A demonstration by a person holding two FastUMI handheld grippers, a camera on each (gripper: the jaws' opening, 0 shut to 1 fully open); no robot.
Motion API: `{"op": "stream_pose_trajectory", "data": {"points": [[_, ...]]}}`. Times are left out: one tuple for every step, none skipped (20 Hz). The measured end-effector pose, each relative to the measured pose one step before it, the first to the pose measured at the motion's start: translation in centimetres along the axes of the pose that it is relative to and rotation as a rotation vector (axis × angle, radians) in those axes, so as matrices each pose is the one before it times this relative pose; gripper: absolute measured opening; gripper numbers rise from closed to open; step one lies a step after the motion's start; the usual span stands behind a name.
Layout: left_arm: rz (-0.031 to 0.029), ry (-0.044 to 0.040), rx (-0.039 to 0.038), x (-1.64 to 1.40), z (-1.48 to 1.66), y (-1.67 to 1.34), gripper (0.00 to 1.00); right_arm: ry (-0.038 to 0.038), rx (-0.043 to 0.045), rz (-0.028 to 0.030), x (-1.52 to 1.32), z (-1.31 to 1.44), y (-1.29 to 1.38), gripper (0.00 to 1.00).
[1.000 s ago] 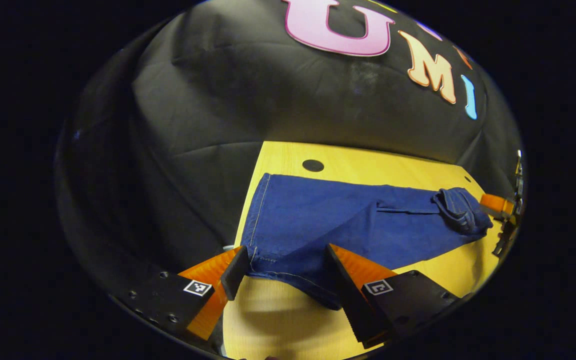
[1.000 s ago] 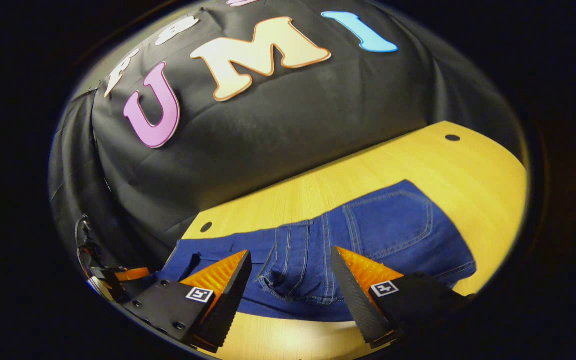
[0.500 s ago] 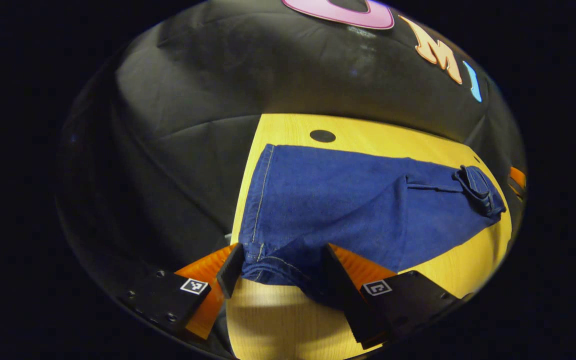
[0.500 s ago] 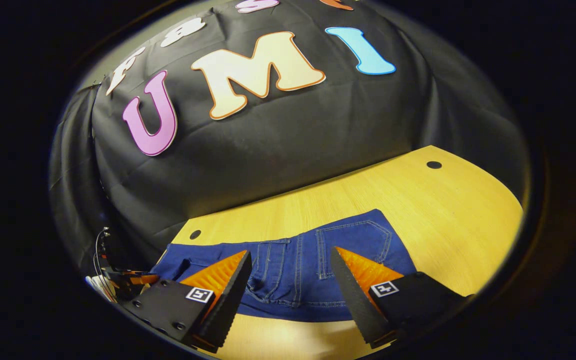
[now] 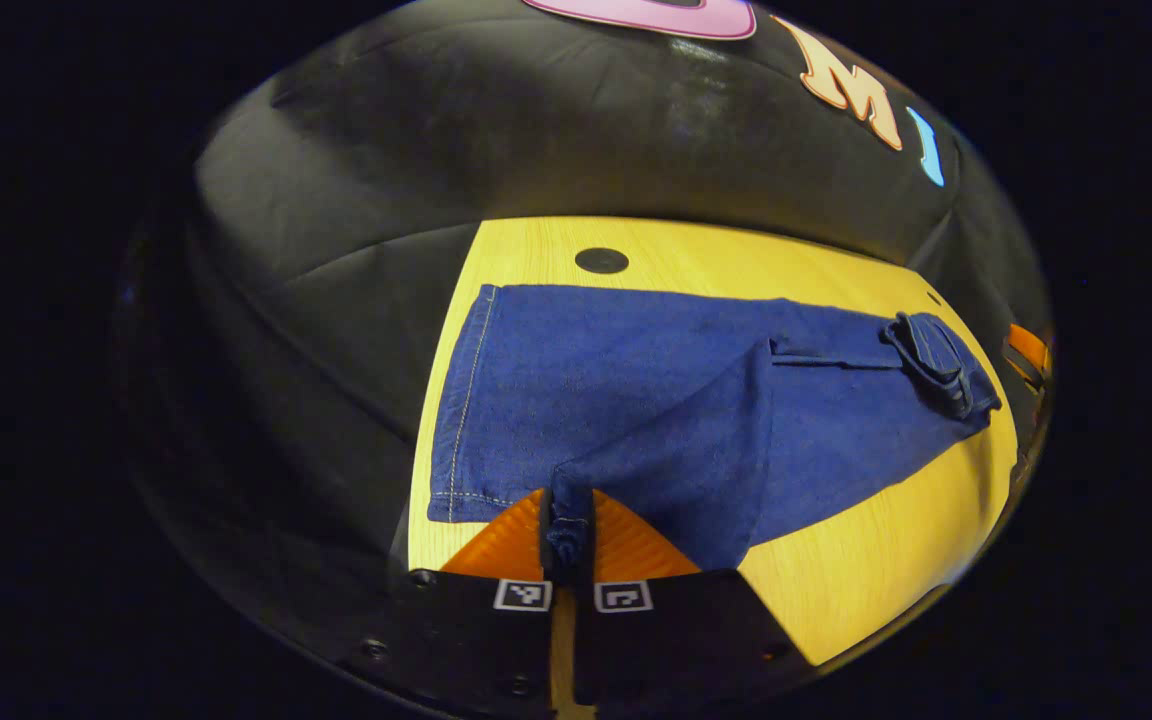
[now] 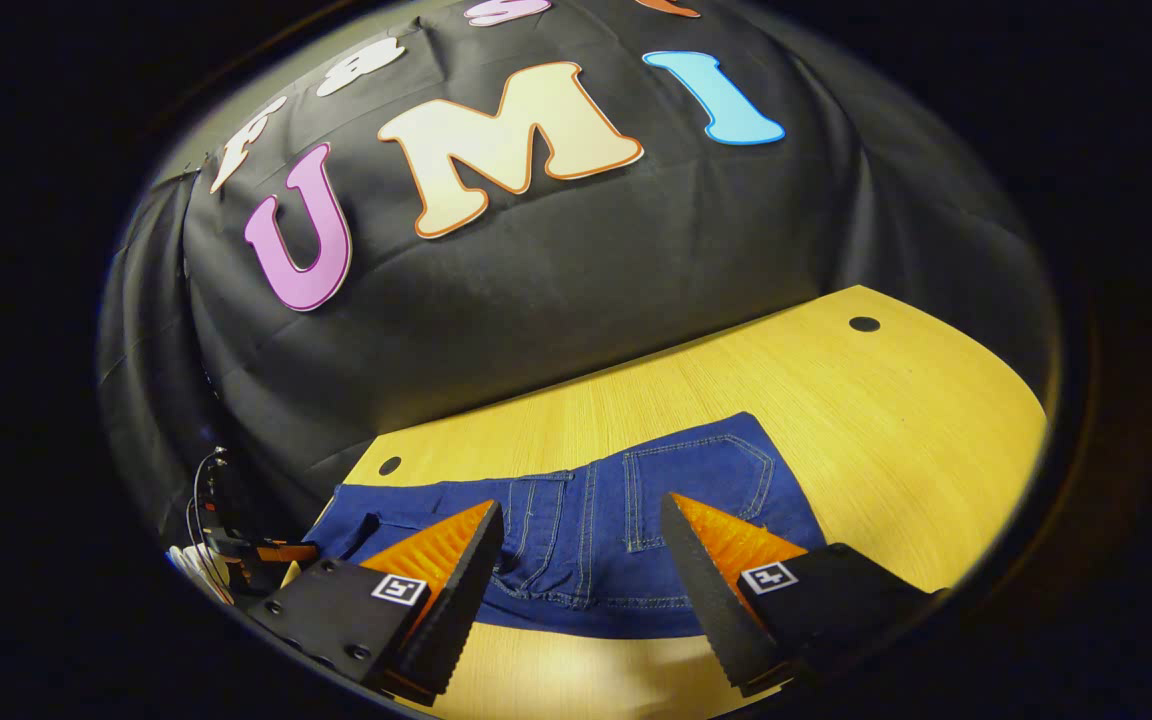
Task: Grasp the waist and the cuffs of the jeans and fold them to make the two legs overlap; first hold the waist and fold one-third of the jeans toward the cuffs, then hold the cuffs and fold the remaining one-third in the same direction to finish folding.
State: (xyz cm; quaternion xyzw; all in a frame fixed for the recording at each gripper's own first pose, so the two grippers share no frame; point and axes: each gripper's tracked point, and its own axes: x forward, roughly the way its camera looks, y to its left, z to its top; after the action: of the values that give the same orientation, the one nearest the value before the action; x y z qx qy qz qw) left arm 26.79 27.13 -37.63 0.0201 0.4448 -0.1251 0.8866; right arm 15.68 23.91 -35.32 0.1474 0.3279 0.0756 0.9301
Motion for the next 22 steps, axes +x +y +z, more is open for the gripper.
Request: {"op": "stream_pose_trajectory", "data": {"points": [[0.01108,-0.01004,-0.01314,-0.269,0.419,0.057,0.0,-0.0126,-0.00757,0.00839,-0.107,0.404,-0.105,0.98],[0.01191,-0.02478,-0.01379,-0.401,0.55,-0.079,0.0,-0.00701,-0.00426,0.00909,-0.196,0.372,-0.166,0.98],[0.00787,-0.02759,-0.01214,-0.583,0.945,-0.244,0.0,-0.0042,-0.00198,0.00964,-0.273,0.251,-0.129,0.98],[-0.00159,-0.02382,-0.01498,-0.72,0.969,-0.47,0.0,-0.00698,-0.00116,0.00542,-0.264,0.28,-0.26,0.98],[-0.00574,-0.02943,-0.00543,-0.917,1.277,-0.616,0.0,-0.00248,-0.00019,0.00963,-0.283,0.24,-0.141,0.98],[-0.0018,-0.01681,0.00565,-0.503,0.934,-0.383,0.0,0.00376,-0.00141,0.01346,-0.231,0.177,-0.123,0.98],[-0.00367,-0.02349,0.01246,-0.489,1.241,-0.512,0.0,0.00274,-0.00349,0.00782,-0.12,0.101,-0.282,0.98],[0.00715,-0.01203,0.01284,-0.578,0.838,-0.489,0.0,0.00632,0.00097,0.00813,-0.143,0.213,-0.286,0.98],[-0.00659,-0.01357,0.01925,-0.174,0.943,-0.533,0.0,0.00937,0.00527,0.00934,-0.028,0.0,-0.164,0.98],[0.01325,0.00529,0.01605,-0.06,-0.097,0.441,0.0,0.00647,0.00424,0.0064,-0.091,0.131,-0.189,0.98],[0.00594,0.01682,0.00806,0.316,-0.451,0.388,0.0,0.00241,0.00162,0.00594,-0.086,0.138,0.016,0.98],[0.00872,0.00686,0.00296,0.227,-0.161,0.089,0.0,0.00216,-0.00328,0.00336,-0.061,0.074,-0.077,0.98],[0.00336,0.00467,-0.00966,0.466,0.003,0.301,0.0,0.00451,-0.0035,-0.00066,-0.145,-0.068,-0.115,0.98],[0.0013,0.01514,-0.00618,0.363,-0.501,0.304,0.0,0.00297,-0.00494,-0.00546,-0.122,-0.069,-0.167,0.98],[0.00515,0.01009,-0.00438,0.226,-0.423,0.475,0.0,0.00212,-0.00747,-0.0089,-0.154,-0.206,-0.064,0.98],[0.00092,0.00418,-0.00775,0.562,-0.454,0.285,0.0,0.00193,-0.00567,-0.00781,-0.047,-0.267,-0.051,0.98],[0.0012,0.00199,-0.0018,0.307,-0.094,0.249,0.0,0.00389,-0.00163,-0.00968,-0.025,-0.391,-0.024,0.98],[0.00599,0.01192,0.00208,0.276,-0.512,0.393,0.0,0.00525,0.00365,-0.00689,-0.049,-0.337,0.171,0.98],[-0.00051,0.01414,0.00731,0.444,-0.421,0.282,0.0,0.00026,0.00778,-0.00534,0.088,-0.302,0.298,0.98],[0.01491,0.00864,0.01792,0.343,-0.069,0.544,0.07,-0.00182,0.00883,-0.00343,0.086,-0.252,0.323,0.98],[0.02022,0.00304,0.01761,0.371,0.074,0.741,0.1,0.00222,0.01149,-0.00644,0.099,-0.519,0.281,0.98],[0.0036,-0.01465,0.00946,-0.021,0.214,0.595,0.21,0.00336,0.01267,-0.00401,0.104,-0.44,0.297,0.98]]}}
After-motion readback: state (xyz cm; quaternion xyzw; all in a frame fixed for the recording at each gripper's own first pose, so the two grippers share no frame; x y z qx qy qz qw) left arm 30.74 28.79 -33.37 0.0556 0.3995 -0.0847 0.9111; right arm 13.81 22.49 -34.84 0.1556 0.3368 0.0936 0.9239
